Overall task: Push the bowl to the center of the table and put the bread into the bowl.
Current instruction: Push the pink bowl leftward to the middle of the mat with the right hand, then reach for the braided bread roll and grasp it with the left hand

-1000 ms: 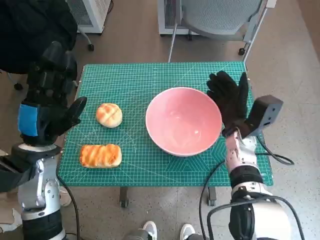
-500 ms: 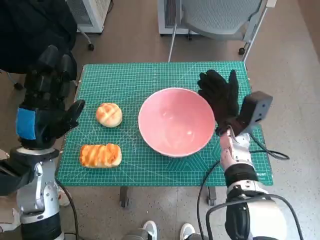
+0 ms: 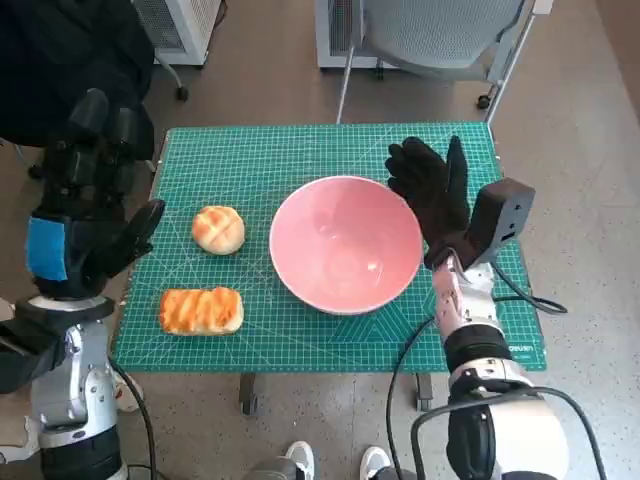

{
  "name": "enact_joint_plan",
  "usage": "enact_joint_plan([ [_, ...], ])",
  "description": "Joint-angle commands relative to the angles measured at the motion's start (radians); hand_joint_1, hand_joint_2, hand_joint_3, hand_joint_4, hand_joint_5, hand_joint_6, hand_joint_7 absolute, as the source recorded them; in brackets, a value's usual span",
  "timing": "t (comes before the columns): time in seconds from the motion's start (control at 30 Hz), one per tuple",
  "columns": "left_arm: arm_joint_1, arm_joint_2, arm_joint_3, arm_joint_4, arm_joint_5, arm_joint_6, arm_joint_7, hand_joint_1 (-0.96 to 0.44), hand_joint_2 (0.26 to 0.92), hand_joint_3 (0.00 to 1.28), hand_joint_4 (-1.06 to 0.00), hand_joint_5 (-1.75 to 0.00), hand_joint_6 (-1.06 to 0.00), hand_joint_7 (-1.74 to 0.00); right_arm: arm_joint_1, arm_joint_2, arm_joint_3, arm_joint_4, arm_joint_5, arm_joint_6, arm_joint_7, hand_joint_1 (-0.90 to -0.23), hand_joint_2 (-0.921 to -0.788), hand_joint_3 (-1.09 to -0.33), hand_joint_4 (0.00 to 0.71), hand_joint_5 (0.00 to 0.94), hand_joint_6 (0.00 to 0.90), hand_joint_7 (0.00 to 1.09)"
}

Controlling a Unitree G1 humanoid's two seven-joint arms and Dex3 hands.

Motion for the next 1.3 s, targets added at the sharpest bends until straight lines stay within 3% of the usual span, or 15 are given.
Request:
enact_joint_plan([
  [0.03,0.006,0.006,-0.002,-0.002,0.002,-0.01,0.002,-0.43,0.921,0.28,-0.09,-0.01,0.0,-0.35,0.004,0.0,0.001,0.015,-0.01,0.023,0.009,-0.71,-0.921,-0.931,0.357,0.0,0.419,0.02],
  [0.43,0.002,0.004,-0.01,-0.006,0.005,-0.007,0.009,-0.43,0.921,0.28,-0.09,-0.01,0.0,-0.35,-0.021,-0.072,-0.008,0.0,0.001,0.003,0.034,-0.688,-0.921,-0.925,0.367,0.005,0.416,0.02],
  [0.57,-0.003,0.005,-0.011,-0.001,0.005,-0.009,0.012,-0.44,0.921,0.28,-0.09,-0.01,0.0,-0.35,-0.036,-0.092,-0.001,-0.018,-0.002,-0.049,0.05,-0.682,-0.921,-0.912,0.357,0.001,0.395,0.01],
  [0.77,-0.017,-0.001,-0.024,0.006,0.012,-0.008,0.021,-0.44,0.921,0.28,-0.09,-0.01,0.0,-0.35,-0.046,-0.119,0.008,-0.055,0.006,-0.183,0.122,-0.697,-0.921,-0.895,0.319,0.0,0.364,0.0],
  [0.87,-0.025,-0.004,-0.034,0.006,0.019,-0.008,0.029,-0.44,0.921,0.28,-0.09,-0.01,0.0,-0.35,-0.044,-0.128,0.002,-0.093,0.031,-0.275,0.201,-0.704,-0.921,-0.888,0.292,0.0,0.353,0.0],
  [1.03,-0.04,-0.006,-0.042,0.014,0.017,-0.005,0.033,-0.45,0.921,0.28,-0.09,-0.01,0.0,-0.36,-0.034,-0.136,-0.008,-0.144,0.08,-0.356,0.314,-0.707,-0.921,-0.885,0.248,0.0,0.326,0.0],
  [1.13,-0.056,-0.012,-0.056,0.009,0.012,0.008,0.037,-0.44,0.921,0.29,-0.1,-0.01,0.0,-0.4,-0.022,-0.138,-0.017,-0.205,0.137,-0.391,0.41,-0.712,-0.921,-0.876,0.229,0.0,0.312,0.0],
  [1.3,-0.073,-0.017,-0.075,0.001,0.007,0.018,0.039,-0.42,0.921,0.3,-0.1,-0.01,0.0,-0.42,-0.011,-0.139,-0.025,-0.268,0.216,-0.401,0.518,-0.716,-0.921,-0.853,0.226,0.001,0.312,0.0],
])
